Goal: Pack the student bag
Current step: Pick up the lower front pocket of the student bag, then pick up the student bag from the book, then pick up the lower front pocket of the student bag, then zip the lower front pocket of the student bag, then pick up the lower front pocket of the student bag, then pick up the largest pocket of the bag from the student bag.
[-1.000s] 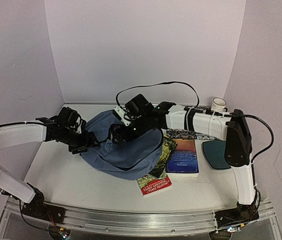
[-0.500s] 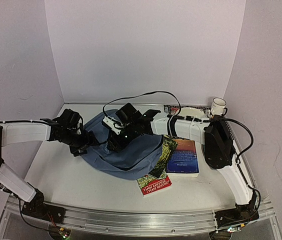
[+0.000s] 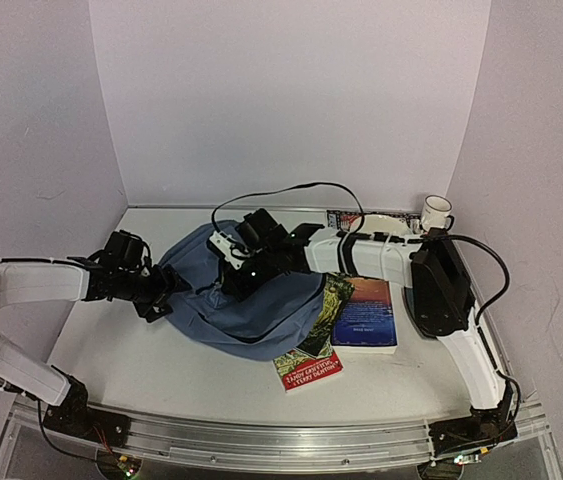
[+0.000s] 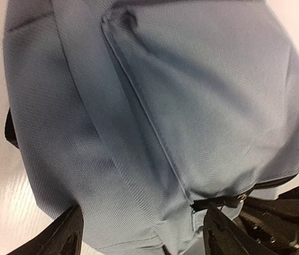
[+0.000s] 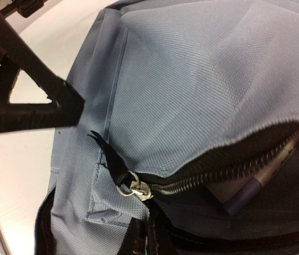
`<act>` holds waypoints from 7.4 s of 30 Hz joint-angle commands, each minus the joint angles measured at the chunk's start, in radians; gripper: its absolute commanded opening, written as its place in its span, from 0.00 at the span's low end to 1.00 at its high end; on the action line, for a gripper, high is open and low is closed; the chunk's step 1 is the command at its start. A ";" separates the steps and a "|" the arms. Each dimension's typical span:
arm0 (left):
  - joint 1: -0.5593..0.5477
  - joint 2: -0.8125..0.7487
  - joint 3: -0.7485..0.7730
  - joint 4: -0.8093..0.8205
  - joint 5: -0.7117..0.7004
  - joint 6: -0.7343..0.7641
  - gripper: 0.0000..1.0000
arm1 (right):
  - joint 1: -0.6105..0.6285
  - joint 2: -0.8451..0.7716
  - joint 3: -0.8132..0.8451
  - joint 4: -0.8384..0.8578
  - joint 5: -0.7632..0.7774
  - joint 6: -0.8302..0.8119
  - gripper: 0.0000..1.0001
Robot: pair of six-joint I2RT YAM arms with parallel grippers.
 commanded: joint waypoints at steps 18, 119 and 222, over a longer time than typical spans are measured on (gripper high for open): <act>0.026 -0.025 -0.063 0.299 0.096 -0.214 0.70 | 0.060 -0.207 -0.138 0.193 -0.053 0.166 0.00; 0.056 -0.155 0.086 -0.122 -0.156 0.334 0.22 | -0.191 -0.298 -0.190 0.073 0.075 0.274 0.00; -0.366 0.063 0.395 -0.173 -0.212 1.108 0.00 | -0.220 -0.133 -0.146 -0.154 -0.252 0.259 0.47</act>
